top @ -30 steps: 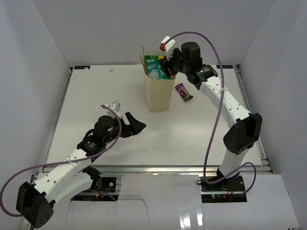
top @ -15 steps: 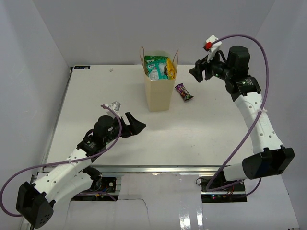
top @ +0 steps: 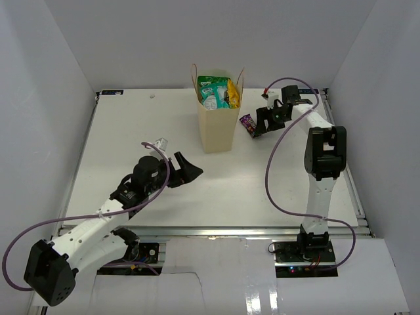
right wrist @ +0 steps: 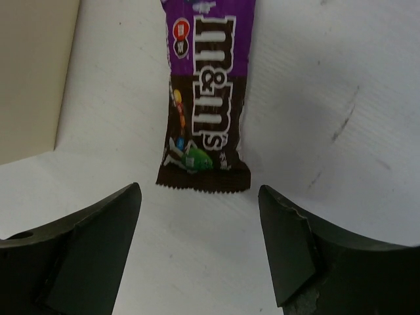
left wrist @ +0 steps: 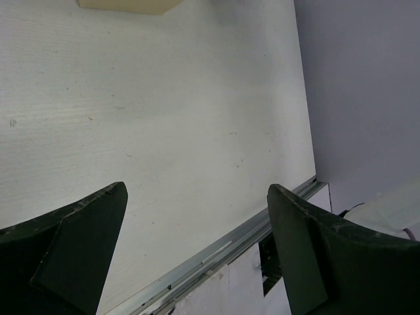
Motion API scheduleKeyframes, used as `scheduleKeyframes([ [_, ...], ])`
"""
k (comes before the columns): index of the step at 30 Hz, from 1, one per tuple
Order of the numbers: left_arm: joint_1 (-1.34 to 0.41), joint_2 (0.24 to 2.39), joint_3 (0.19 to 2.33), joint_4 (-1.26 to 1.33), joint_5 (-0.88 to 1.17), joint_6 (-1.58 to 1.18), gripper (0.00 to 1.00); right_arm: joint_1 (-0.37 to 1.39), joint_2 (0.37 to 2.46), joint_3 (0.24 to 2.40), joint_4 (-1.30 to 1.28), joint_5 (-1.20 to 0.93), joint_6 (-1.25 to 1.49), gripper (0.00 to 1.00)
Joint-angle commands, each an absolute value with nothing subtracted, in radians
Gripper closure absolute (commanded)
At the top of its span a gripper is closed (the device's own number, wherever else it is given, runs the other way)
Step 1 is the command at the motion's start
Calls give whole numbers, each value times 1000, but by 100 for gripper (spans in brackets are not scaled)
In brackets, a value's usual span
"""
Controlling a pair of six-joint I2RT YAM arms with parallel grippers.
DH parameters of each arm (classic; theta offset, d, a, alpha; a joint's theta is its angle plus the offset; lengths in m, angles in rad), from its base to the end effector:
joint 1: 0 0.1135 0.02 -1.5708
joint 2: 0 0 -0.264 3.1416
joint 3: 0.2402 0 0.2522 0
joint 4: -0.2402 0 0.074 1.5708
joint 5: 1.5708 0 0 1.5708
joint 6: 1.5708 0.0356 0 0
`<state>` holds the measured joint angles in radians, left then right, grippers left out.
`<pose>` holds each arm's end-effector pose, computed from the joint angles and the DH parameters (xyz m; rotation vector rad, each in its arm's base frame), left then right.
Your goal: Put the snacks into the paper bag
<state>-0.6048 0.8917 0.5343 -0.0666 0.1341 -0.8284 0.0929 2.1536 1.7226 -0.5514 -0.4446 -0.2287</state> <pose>0.1653 -0.1201 0.2445 -0.1472 2.1462 -1.0205 0.4684 0.0590 0.1978 -0.5652 2.4230 0.5087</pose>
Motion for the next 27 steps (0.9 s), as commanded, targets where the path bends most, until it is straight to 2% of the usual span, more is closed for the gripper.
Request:
scheduleKeyframes([
  [1, -603, 858, 555, -40, 123, -917, 2, 113, 2161, 1867, -558, -471, -327, 22],
  [10, -603, 834, 529, -26, 92, -1029, 2, 156, 2293, 1928, -532, -411, -345, 25],
  [19, -603, 842, 499, 15, 97, -1101, 2, 166, 2336, 1942, -514, -330, -371, 34],
  [21, -603, 839, 483, 46, 95, -1126, 2, 166, 2330, 1919, -512, -325, -387, 41],
  [24, -603, 839, 476, 51, 91, -1144, 2, 166, 2295, 1855, -511, -325, -397, 58],
  [25, -603, 841, 474, 54, 91, -1147, 2, 164, 2281, 1833, -508, -327, -400, 67],
  [27, -603, 845, 466, 67, 92, -1166, 2, 155, 2223, 1758, -503, -348, -402, 76],
])
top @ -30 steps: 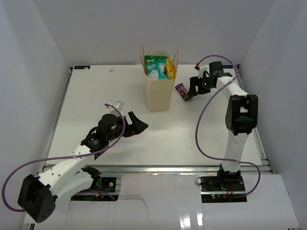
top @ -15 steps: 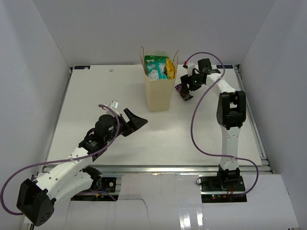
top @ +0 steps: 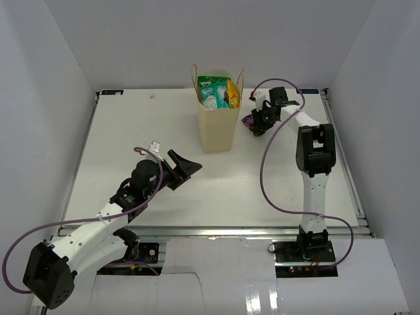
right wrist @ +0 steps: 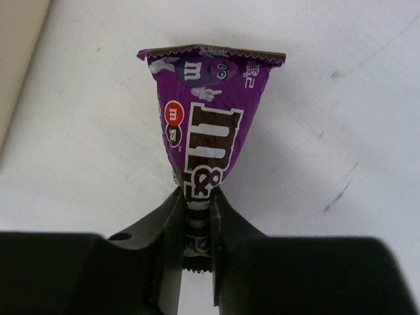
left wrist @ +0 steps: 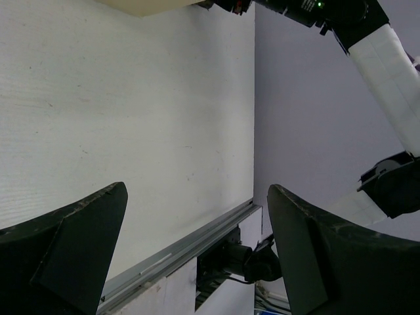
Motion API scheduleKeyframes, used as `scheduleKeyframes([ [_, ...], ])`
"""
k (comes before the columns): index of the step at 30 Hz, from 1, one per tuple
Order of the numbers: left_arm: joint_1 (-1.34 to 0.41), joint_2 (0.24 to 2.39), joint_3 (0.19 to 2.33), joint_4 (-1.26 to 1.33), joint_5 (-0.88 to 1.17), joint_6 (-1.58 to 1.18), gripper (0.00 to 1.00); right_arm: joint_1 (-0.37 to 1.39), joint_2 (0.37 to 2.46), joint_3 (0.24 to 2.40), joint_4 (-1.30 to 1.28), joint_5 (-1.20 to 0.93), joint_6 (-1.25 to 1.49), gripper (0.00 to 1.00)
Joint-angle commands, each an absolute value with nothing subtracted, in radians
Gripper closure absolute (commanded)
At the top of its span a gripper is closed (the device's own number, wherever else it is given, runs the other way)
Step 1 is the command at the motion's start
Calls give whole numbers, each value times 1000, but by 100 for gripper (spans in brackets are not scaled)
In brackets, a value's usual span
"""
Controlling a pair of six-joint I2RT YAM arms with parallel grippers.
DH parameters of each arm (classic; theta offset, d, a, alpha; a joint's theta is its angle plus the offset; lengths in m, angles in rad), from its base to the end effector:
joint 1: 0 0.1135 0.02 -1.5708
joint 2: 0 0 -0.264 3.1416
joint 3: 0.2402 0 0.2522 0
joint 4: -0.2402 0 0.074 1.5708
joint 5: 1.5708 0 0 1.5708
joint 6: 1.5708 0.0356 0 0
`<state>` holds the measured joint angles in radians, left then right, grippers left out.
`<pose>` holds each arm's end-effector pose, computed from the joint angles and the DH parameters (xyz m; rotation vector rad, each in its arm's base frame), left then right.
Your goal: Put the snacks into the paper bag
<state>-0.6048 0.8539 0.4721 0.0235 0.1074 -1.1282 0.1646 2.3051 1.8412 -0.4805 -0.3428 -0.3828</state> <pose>0.1613 -0.1161 0.2386 -0.4769 2.0890 -1.2059 0.4971 0.0947 0.1664 -0.7991 2.3354 0.3371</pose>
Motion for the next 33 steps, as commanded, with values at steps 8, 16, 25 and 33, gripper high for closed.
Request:
scheduleKeyframes([
  [8, -603, 906, 428, 170, 130, -1218, 2, 58, 1820, 1318, -514, -713, -454, 88],
  [16, -603, 1072, 465, 288, 244, -1207, 2, 202, 1484, 934, -480, -904, -477, 88],
  [25, -604, 1177, 485, 313, 321, -1229, 4, 484, 1505, 1020, -331, -851, -250, 87],
  [33, -607, 1126, 450, 314, 302, -1255, 13, 646, 1614, 1166, -316, -807, -199, 87],
])
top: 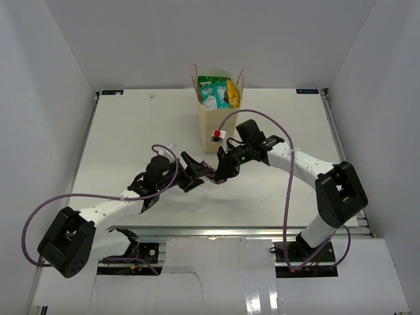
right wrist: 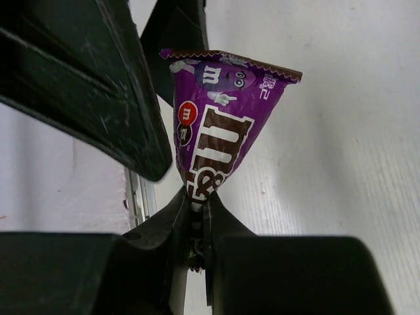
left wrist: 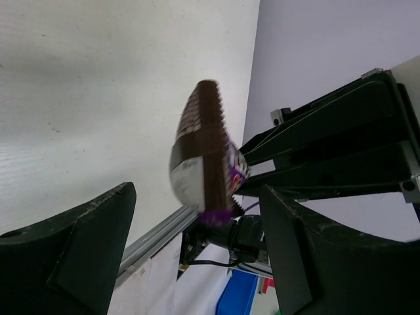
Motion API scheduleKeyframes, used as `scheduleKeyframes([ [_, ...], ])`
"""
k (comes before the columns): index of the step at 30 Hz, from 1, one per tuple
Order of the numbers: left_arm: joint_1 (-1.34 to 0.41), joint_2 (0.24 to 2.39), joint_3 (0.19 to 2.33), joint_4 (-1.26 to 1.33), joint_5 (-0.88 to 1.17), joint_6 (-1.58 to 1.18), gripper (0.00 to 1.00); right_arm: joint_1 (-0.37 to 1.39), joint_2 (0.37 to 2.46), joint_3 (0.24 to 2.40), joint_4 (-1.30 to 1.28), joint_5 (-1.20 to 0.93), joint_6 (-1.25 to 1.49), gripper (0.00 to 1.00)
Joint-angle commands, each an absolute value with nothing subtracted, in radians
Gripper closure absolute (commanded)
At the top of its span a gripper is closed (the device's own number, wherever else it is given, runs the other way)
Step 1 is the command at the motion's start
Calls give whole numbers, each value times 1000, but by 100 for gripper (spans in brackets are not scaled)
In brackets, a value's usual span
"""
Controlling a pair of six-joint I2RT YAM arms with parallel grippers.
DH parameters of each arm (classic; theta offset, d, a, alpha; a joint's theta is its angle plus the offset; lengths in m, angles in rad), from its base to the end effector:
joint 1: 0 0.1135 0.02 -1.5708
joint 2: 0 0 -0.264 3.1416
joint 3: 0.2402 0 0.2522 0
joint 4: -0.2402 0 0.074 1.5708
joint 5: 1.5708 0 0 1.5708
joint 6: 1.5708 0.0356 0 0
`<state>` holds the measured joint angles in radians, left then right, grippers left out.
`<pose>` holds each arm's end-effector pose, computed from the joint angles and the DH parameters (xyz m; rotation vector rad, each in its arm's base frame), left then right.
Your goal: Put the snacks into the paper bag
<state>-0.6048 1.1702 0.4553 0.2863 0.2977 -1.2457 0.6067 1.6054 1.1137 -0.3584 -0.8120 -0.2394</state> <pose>0.1912 -0.1448 0.1964 -0.5139 2.2515 -1.3872 0.2633 0.2142 0.2406 -1.3060 1.9777 1.1498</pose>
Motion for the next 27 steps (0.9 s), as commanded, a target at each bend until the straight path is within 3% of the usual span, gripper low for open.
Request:
scheduleKeyframes([
  [1, -607, 1121, 448, 313, 301, -1256, 15, 666, 1627, 1173, -311, -805, -193, 87],
  [5, -607, 1114, 445, 314, 304, -1262, 28, 698, 1651, 1230, -304, -801, -164, 86],
  [9, -607, 1097, 440, 314, 288, -1258, 49, 701, 1640, 1218, -311, -793, -176, 85],
  [10, -607, 1089, 439, 314, 282, -1256, 58, 701, 1631, 1213, -311, -792, -178, 84],
  [12, -607, 1086, 442, 313, 275, -1250, 66, 701, 1621, 1203, -311, -792, -181, 82],
  [15, -606, 1085, 452, 314, 273, -1230, 77, 701, 1606, 1200, -325, -802, -199, 72],
  [17, -606, 1078, 472, 308, 268, -1206, 82, 699, 1595, 1204, -363, -810, -221, 56],
  [18, -606, 1072, 486, 279, 258, -1163, 83, 698, 1580, 1212, -383, -810, -263, 42],
  [21, -604, 1051, 624, 86, 175, -1042, 86, 661, 1520, 1223, -475, -798, -349, 28],
  [27, -584, 1208, 1118, -216, 46, -654, 86, 438, 1399, 1264, -662, -853, -572, 25],
])
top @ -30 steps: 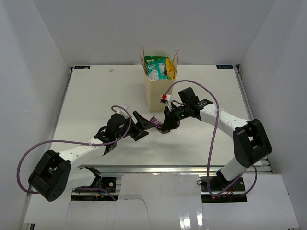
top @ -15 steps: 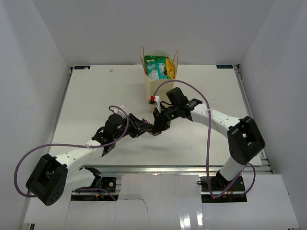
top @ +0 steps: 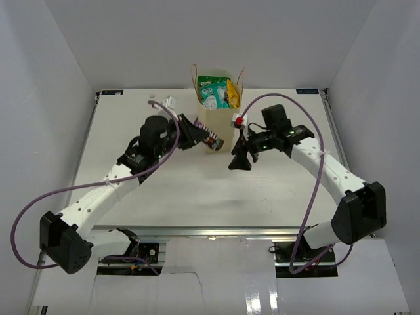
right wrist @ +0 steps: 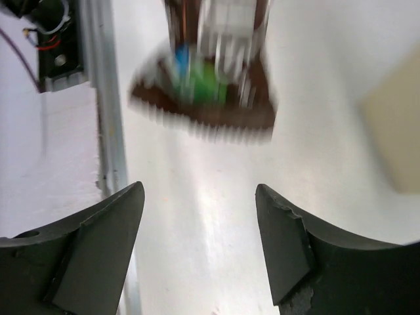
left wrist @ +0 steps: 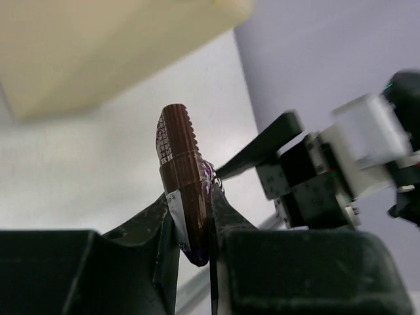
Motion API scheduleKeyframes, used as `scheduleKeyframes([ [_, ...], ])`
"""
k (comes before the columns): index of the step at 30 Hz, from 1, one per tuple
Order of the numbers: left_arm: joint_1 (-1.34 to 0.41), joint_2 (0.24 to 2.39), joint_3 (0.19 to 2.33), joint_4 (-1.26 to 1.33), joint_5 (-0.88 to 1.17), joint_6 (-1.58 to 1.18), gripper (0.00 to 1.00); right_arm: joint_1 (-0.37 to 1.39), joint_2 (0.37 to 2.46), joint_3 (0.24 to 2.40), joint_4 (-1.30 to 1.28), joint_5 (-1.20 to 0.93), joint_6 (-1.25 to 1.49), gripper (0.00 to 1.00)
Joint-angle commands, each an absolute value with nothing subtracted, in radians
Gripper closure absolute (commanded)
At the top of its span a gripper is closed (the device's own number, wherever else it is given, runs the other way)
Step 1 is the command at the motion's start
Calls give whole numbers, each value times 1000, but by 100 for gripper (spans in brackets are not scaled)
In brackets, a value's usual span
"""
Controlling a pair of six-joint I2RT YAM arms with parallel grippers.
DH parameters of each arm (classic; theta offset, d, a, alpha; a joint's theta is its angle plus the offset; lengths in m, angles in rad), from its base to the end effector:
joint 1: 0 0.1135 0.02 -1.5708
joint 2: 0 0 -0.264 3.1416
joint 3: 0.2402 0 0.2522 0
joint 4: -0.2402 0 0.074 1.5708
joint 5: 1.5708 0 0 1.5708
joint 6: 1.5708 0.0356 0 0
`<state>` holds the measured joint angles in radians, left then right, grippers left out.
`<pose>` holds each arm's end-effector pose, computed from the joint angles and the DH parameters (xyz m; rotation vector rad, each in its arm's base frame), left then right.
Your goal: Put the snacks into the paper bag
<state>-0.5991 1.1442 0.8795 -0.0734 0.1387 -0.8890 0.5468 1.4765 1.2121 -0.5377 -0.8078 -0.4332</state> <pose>0.2169 -0.1540 0.3114 -0.1985 2.0658 -1.1005 0.2564 0.1862 0.2993 -1.3937 1.7915 1.0057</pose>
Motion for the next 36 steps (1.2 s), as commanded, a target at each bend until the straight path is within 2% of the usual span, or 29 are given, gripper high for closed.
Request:
scheduleKeyframes([
  [1, -581, 1253, 1196, -242, 40, -616, 86, 405, 1384, 1264, -675, -860, -590, 25],
  [5, -574, 1506, 1578, -359, 23, -453, 86, 275, 1324, 1235, -701, -861, -632, 25],
  [9, -571, 1756, 2005, -495, -35, -390, 86, 218, 1258, 1178, -698, -864, -626, 25],
  [12, -569, 1920, 2223, -579, -78, -347, 87, 181, 1221, 1140, -693, -868, -618, 25],
  [17, -569, 2000, 2280, -597, -120, -302, 86, 126, 1195, 1106, -698, -877, -618, 25],
  [26, -569, 1937, 2166, -577, -52, -281, 83, 107, 1223, 1085, -695, -896, -620, 25],
  [28, -569, 1930, 2149, -577, -41, -288, 77, 107, 1229, 1089, -695, -896, -615, 25],
  [31, -569, 1913, 2118, -577, -41, -305, 35, 107, 1235, 1092, -690, -877, -611, 25],
  [32, -569, 1907, 2112, -575, -43, -308, 18, 107, 1236, 1094, -690, -856, -604, 25],
  [36, -569, 1870, 2158, -569, -37, -314, 6, 106, 1232, 1106, -687, -789, -586, 25],
])
